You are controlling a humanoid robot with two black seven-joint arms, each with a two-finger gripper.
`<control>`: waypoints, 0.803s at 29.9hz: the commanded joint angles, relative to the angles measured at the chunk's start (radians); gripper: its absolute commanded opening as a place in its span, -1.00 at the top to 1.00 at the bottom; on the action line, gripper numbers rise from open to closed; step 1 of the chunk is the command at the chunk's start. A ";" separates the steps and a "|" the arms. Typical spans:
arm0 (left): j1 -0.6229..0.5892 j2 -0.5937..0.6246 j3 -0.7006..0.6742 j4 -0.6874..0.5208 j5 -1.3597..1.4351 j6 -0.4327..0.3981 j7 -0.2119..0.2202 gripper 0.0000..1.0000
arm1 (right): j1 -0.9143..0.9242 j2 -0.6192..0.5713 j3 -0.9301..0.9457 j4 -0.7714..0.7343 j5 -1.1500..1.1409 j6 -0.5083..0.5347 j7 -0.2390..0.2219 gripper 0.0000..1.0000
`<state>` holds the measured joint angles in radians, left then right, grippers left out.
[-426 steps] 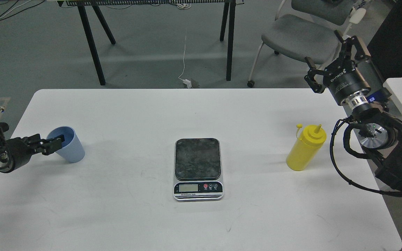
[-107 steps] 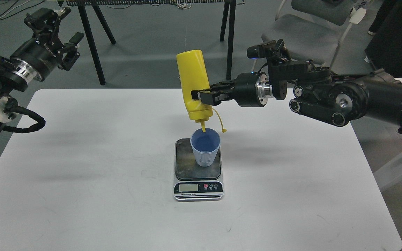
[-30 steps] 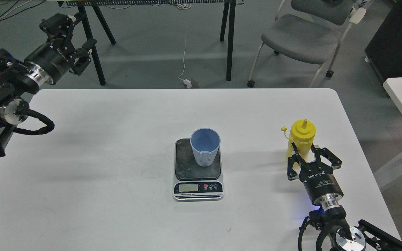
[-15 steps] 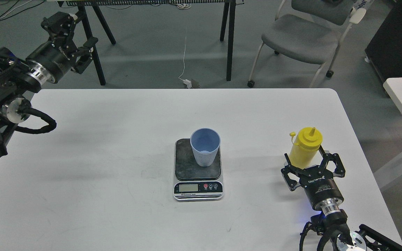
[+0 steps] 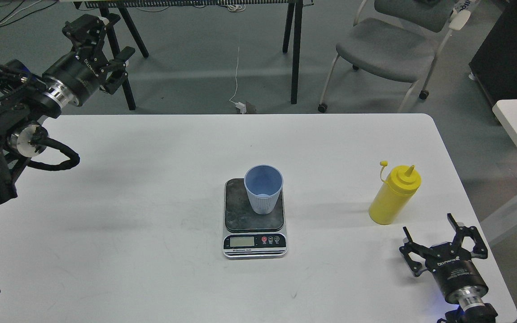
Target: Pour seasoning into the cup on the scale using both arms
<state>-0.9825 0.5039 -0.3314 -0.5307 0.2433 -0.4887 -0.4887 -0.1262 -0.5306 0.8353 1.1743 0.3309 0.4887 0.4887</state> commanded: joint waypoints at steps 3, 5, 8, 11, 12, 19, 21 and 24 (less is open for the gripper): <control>0.002 -0.002 -0.012 0.000 -0.001 0.000 0.000 -0.50 | 0.025 -0.173 0.037 -0.065 -0.004 0.000 0.000 -1.00; 0.001 -0.007 -0.012 0.000 -0.001 0.000 0.000 -0.50 | 0.101 -0.250 0.038 -0.109 -0.029 0.000 0.000 -1.00; -0.001 -0.015 -0.014 0.000 -0.001 0.000 0.000 -0.51 | 0.253 -0.330 0.034 -0.197 -0.090 0.000 0.000 -1.00; -0.004 -0.016 -0.015 0.000 -0.001 0.000 0.000 -0.51 | 0.420 -0.348 0.016 -0.312 -0.142 0.000 0.000 -1.00; -0.004 -0.018 -0.015 0.000 -0.001 0.000 0.000 -0.51 | 0.480 -0.344 -0.004 -0.338 -0.171 0.000 0.000 -1.00; -0.005 -0.027 -0.031 0.000 -0.002 0.000 0.000 -0.51 | 1.005 -0.177 -0.393 -0.527 -0.432 0.000 0.000 -1.00; -0.008 -0.027 -0.035 0.000 -0.002 0.000 0.000 -0.51 | 1.095 -0.085 -0.496 -0.608 -0.437 0.000 0.000 -1.00; -0.013 -0.028 -0.035 0.000 -0.004 0.000 0.000 -0.51 | 1.149 0.052 -0.512 -0.694 -0.432 0.000 0.000 -1.00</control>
<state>-0.9926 0.4772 -0.3655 -0.5305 0.2401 -0.4884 -0.4887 0.9581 -0.6036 0.3549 0.5581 -0.1015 0.4890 0.4886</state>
